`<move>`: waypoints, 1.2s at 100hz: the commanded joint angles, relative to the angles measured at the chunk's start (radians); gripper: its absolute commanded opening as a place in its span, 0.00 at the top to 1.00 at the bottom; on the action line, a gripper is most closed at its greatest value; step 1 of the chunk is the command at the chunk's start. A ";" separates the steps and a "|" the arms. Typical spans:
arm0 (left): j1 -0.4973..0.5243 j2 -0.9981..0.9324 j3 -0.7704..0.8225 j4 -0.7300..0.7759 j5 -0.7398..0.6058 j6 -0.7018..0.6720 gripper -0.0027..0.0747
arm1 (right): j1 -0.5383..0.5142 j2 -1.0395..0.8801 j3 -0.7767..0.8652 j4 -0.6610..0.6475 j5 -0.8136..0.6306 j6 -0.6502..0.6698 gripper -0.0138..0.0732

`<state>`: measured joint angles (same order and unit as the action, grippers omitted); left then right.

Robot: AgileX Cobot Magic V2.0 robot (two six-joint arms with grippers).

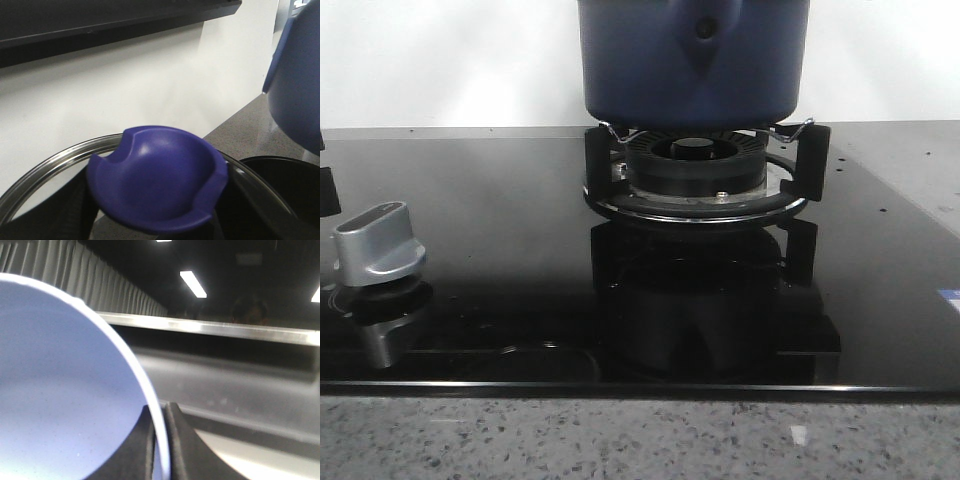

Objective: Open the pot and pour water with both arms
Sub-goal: 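Tilt the bowl over the open saucepan with the right gripper to pour water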

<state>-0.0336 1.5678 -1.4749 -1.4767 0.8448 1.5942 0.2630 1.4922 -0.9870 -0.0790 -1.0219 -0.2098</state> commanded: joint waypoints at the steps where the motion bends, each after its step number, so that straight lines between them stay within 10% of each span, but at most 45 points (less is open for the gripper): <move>1: 0.002 -0.055 -0.040 -0.093 0.007 -0.009 0.49 | -0.004 -0.036 -0.025 0.025 -0.036 -0.006 0.90; 19: 0.002 -0.055 -0.040 -0.109 0.053 -0.009 0.49 | -0.004 -0.068 -0.075 0.116 0.239 -0.006 0.90; 46: -0.008 -0.054 -0.040 -0.183 0.127 -0.009 0.49 | -0.052 -0.139 -0.357 0.253 1.046 -0.004 0.90; 83: -0.162 -0.054 -0.040 -0.204 0.106 0.006 0.49 | -0.430 -0.074 -0.579 0.294 1.930 0.083 0.90; 120: -0.287 -0.050 -0.040 -0.204 0.031 0.027 0.49 | -0.633 0.046 -0.406 0.296 1.959 0.094 0.90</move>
<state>-0.2997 1.5662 -1.4749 -1.5770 0.8889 1.6175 -0.3465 1.5651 -1.4036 0.1987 1.0033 -0.1191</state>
